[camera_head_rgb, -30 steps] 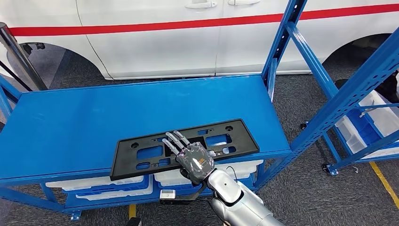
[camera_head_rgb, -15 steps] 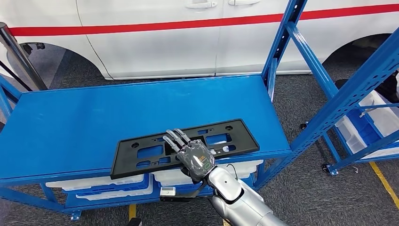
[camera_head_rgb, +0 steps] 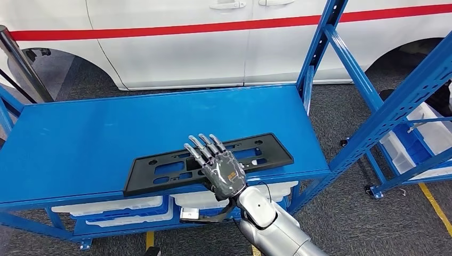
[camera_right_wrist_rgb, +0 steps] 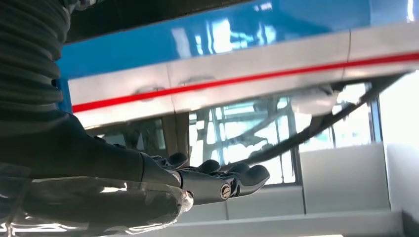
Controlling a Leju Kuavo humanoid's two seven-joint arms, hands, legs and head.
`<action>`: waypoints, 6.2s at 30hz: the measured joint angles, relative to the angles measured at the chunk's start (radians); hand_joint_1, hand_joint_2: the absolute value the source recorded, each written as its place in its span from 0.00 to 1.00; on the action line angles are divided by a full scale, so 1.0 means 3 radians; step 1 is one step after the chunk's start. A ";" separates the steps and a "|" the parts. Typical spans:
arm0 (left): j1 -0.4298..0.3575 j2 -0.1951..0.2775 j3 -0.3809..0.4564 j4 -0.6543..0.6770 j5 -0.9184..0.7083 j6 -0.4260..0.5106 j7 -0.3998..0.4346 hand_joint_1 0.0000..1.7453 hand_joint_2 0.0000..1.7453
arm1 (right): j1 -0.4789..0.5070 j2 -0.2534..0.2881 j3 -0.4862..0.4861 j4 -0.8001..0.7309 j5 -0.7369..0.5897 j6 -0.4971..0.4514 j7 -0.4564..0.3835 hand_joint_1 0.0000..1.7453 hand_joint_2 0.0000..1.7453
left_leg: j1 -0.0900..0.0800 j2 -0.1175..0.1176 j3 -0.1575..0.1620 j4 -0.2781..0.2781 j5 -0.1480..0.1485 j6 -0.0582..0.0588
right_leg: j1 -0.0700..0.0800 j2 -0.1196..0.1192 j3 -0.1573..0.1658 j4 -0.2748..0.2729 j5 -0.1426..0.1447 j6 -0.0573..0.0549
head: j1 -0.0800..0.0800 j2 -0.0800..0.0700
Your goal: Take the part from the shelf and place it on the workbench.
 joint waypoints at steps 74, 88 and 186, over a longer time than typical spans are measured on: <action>-0.0013 -0.0001 -0.0032 0.0000 0.0060 -0.0033 0.0004 0.00 0.00 | -0.0165 -0.0045 -0.0078 0.0167 -0.0062 0.0767 0.0020 0.00 1.00 | 0.0000 0.0000 -0.0001 0.0000 0.0000 0.0000 | 0.0000 -0.0001 0.0000 0.0000 0.0000 0.0000 | 0.0000 0.0000; -0.0014 -0.0001 -0.0032 0.0000 0.0107 -0.0034 -0.0012 0.00 0.00 | -0.0195 -0.0044 -0.0065 0.0238 -0.0074 0.0913 0.0037 0.00 1.00 | 0.0000 0.0000 -0.0001 0.0000 0.0000 0.0000 | 0.0000 -0.0001 0.0000 0.0000 0.0000 0.0000 | 0.0000 0.0000; -0.0039 0.0000 -0.0279 0.0000 0.0086 0.0087 -0.0284 0.00 1.00 | 0.0036 -0.0302 -0.0030 -0.0632 0.1096 -0.0261 0.0358 0.96 1.00 | 0.0000 0.0000 -0.0001 0.0000 0.0000 0.0001 | -0.0002 0.0000 -0.0001 0.0000 0.0000 0.0000 | 0.0000 0.0000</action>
